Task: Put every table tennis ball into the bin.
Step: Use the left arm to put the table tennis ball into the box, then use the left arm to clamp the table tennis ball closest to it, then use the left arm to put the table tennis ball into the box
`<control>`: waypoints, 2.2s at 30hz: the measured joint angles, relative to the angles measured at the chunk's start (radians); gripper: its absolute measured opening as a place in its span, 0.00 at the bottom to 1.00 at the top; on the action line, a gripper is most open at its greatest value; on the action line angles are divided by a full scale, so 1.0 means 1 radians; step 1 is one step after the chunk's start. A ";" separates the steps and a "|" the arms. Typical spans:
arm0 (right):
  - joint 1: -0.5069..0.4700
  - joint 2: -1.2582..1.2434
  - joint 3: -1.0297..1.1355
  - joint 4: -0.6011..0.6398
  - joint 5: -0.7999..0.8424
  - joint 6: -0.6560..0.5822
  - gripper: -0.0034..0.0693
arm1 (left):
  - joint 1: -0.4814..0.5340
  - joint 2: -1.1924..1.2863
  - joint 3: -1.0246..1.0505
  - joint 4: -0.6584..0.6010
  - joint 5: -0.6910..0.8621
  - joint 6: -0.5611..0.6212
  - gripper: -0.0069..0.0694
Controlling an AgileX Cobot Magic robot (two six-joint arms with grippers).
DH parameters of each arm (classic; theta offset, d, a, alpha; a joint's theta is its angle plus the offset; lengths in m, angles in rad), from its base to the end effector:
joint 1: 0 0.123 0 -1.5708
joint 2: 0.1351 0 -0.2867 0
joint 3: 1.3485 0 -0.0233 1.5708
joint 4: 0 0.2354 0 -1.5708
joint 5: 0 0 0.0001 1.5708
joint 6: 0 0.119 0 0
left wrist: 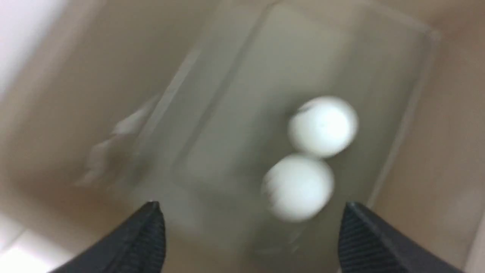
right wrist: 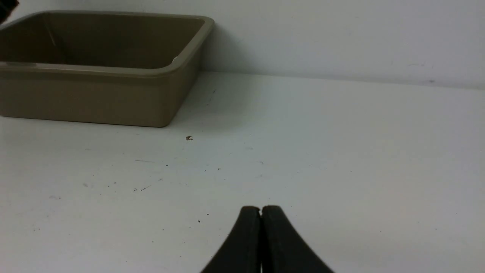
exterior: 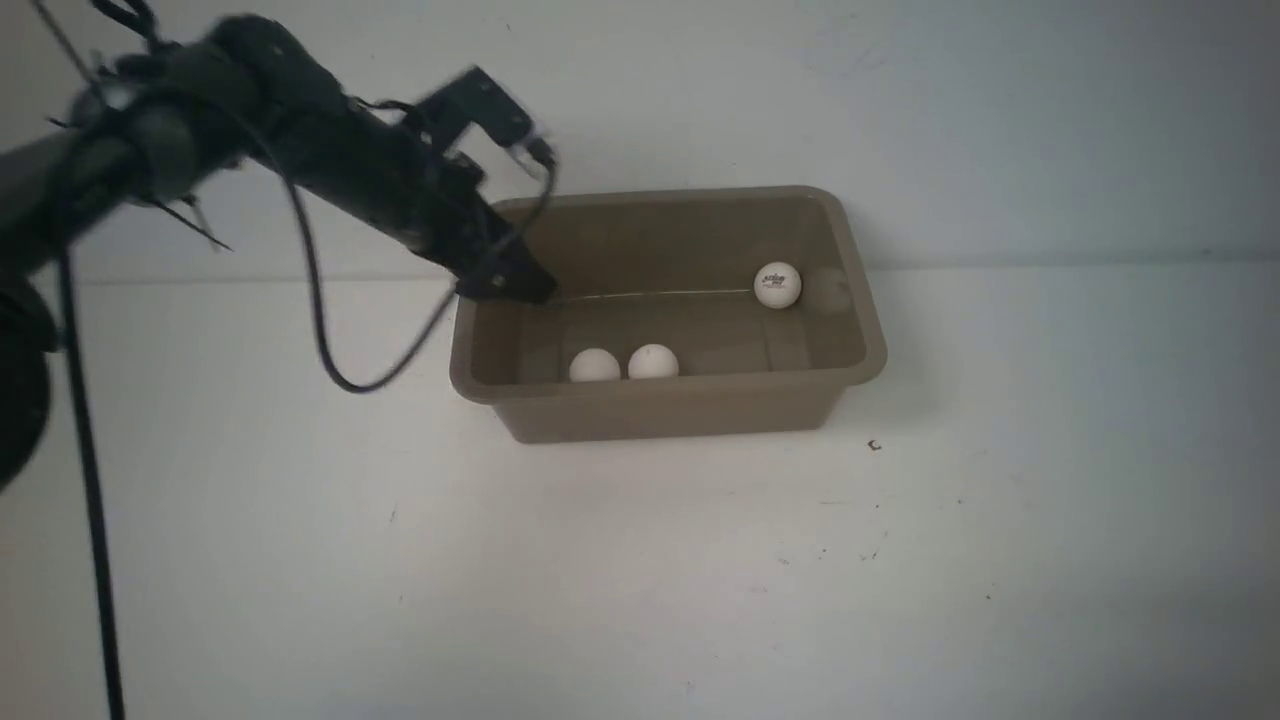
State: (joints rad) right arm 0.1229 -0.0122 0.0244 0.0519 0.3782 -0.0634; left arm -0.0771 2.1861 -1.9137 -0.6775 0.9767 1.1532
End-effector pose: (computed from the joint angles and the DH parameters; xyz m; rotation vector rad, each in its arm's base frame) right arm 0.0612 0.0099 0.1635 -0.1425 1.8691 0.0921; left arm 0.4762 -0.0988 0.2244 1.1287 2.1717 -0.4355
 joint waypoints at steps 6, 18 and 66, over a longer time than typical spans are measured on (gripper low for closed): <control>0.000 0.000 0.000 0.000 0.000 0.000 0.02 | 0.128 -0.068 -0.001 0.074 0.091 0.033 0.73; 0.000 0.000 0.000 0.000 0.000 0.000 0.02 | 0.168 0.057 -0.001 0.163 0.156 0.241 0.72; 0.000 0.000 0.000 0.000 0.000 0.000 0.02 | 0.257 0.029 -0.003 -0.196 0.207 0.311 0.54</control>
State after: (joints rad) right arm 0.1229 -0.0122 0.0244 0.0516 0.3782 -0.0634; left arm 0.1800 2.2153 -1.9167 -0.8734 1.1840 1.4643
